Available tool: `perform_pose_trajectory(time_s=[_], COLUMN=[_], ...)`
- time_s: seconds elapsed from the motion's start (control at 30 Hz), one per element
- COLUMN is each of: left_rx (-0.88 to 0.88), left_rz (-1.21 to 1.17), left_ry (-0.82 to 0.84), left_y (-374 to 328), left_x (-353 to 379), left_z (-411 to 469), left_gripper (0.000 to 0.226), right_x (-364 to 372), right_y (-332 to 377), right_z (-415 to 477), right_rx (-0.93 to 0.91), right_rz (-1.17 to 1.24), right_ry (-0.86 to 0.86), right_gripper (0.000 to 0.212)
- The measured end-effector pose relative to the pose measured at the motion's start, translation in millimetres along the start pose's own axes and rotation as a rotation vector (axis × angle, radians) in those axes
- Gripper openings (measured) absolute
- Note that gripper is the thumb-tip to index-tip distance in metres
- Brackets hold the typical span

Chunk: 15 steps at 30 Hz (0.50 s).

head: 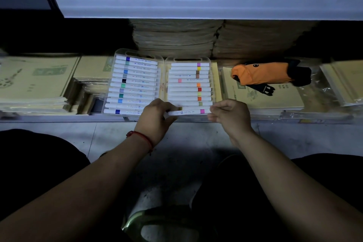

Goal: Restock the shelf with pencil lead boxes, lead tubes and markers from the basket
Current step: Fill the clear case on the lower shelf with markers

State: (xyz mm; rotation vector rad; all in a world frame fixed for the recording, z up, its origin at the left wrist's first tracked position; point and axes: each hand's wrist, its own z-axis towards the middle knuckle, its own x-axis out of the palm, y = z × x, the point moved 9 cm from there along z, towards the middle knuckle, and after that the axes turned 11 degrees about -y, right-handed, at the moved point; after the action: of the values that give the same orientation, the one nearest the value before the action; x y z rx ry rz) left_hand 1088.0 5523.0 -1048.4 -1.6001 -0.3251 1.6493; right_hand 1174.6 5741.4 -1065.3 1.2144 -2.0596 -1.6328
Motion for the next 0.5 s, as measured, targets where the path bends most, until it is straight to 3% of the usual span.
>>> perform_pose_trajectory(time_s=[0.1, 0.33, 0.4, 0.5], left_rx=[0.094, 0.108, 0.123, 0.007], left_rz=[0.085, 0.147, 0.183, 0.185], left_ry=[-0.033, -0.044, -0.033, -0.01], left_y=[-3.2, -0.8, -2.3, 0.0], left_x=[0.3, 7.7, 9.6, 10.6], left_z=[-3.8, -2.3, -3.2, -6.9], left_gripper=[0.024, 0.024, 0.022, 0.028], right_x=[2.2, 8.8, 10.6, 14.1], right_y=[3.3, -0.1, -6.3, -20.3], right_z=[1.7, 7.4, 11.0, 14.6], right_rx=[-0.049, -0.201, -0.172, -0.037], right_rz=[-0.051, -0.333, -0.368, -0.275], right_ry=[-0.037, -0.125, -0.129, -0.103], right_gripper=[0.008, 0.007, 0.014, 0.023])
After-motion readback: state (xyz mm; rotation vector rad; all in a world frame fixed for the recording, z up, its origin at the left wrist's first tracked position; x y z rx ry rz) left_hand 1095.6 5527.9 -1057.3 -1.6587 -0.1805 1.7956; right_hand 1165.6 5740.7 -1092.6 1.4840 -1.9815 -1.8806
